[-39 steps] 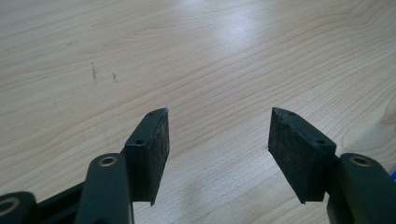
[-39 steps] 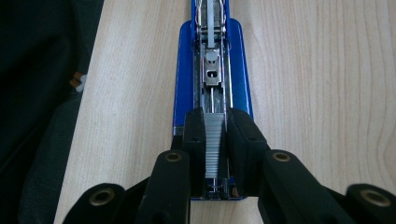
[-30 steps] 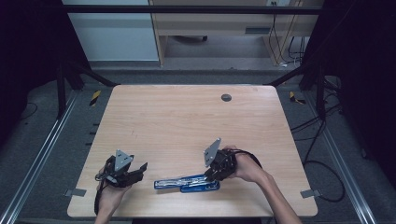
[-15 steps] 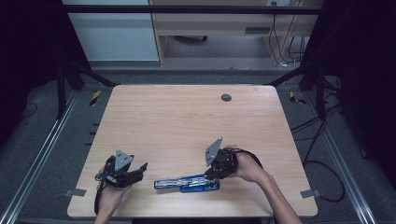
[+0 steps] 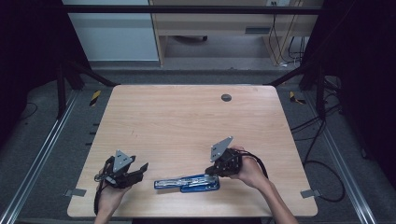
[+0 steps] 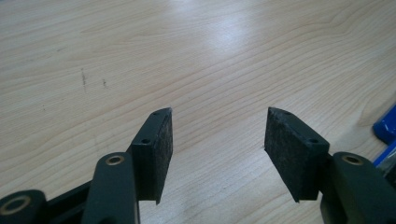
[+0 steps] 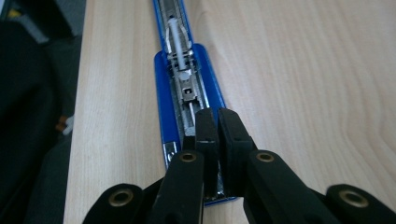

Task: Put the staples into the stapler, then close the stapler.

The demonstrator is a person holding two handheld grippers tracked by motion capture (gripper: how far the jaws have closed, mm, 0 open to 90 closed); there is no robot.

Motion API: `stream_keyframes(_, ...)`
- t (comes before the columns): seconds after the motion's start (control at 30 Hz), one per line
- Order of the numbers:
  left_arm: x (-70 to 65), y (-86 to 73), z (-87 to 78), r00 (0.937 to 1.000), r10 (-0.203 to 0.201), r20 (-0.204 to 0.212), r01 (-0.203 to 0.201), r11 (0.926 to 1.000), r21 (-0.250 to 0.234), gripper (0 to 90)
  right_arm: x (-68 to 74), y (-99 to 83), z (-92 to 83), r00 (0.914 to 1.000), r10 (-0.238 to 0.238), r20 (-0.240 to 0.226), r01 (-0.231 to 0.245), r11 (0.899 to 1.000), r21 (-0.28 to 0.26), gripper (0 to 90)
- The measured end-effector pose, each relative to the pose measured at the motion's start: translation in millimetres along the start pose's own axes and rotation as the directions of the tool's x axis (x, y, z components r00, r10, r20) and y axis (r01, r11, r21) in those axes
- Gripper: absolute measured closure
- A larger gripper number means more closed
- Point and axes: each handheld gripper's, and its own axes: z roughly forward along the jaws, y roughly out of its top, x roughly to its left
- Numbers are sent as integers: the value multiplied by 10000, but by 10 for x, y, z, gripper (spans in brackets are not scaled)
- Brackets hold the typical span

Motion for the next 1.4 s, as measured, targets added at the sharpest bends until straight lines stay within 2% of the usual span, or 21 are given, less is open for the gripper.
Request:
stream_keyframes(0.13, -29, 16, -24, 9998, 52, 209, -50, 9999, -96, 429, 47, -28, -96, 9960, 676, 577, -627, 9946, -826, 844)
stream_keyframes(0.2, -41, 27, -42, 9992, 132, 375, -126, 9998, -175, 441, 70, -61, -140, 9902, 1197, 723, -1100, 9860, -1250, 843)
stream_keyframes(0.27, -54, 40, -62, 9982, 192, 573, -175, 9994, -290, 457, 85, -102, -177, 9846, 1462, 963, -1308, 9800, -1499, 843)
stream_keyframes(0.33, -67, 51, -78, 9965, 290, 787, -263, 9991, -341, 479, 106, -152, -211, 9780, 1830, 999, -1627, 9696, -1825, 845)
stream_keyframes(0.43, -89, 67, -99, 9937, 441, 1032, -404, 9985, -374, 516, 145, -225, -256, 9691, 2173, 1166, -1901, 9594, -2083, 867)
stream_keyframes(0.53, -113, 83, -124, 9893, 617, 1322, -566, 9975, -422, 524, 175, -302, -292, 9622, 2399, 1290, -2061, 9509, -2309, 876)
stream_keyframes(0.6, -121, 92, -143, 9825, 798, 1684, -732, 9963, -450, 516, 196, -355, -310, 9564, 2606, 1317, -2241, 9443, -2411, 882)
stream_keyframes(0.7, -125, 101, -158, 9708, 1199, 2078, -1138, 9927, -408, 481, 228, -421, -333, 9490, 2806, 1436, -2405, 9390, -2458, 881)
stream_keyframes(0.73, -124, 103, -160, 9703, 1251, 2072, -1194, 9920, -399, 464, 240, -442, -334, 9472, 2866, 1435, -2447, 9357, -2540, 880)
stream_keyframes(0.9, -120, 113, -163, 9581, 1294, 2555, -1257, 9916, -311, 398, 311, -525, -334, 9415, 3022, 1496, -2527, 9261, -2801, 869)
stream_keyframes(1.0, -140, 110, -153, 9555, 1428, 2580, -1427, 9896, -192, 358, 352, -554, -329, 9373, 3118, 1557, -2593, 9224, -2862, 863)
stream_keyframes(1.07, -150, 106, -149, 9535, 1451, 2643, -1462, 9891, -156, 339, 379, -573, -323, 9378, 3101, 1558, -2561, 9214, -2923, 854)
stream_keyframes(1.2, -181, 89, -134, 9509, 1440, 2739, -1478, 9890, -70, 320, 420, -613, -295, 9321, 3256, 1586, -2680, 9146, -3027, 845)
stream_keyframes(1.4, -231, 77, -106, 9404, 1644, 2978, -1748, 9846, 84, 307, 460, -649, -262, 9293, 3311, 1636, -2695, 9108, -3128, 838)
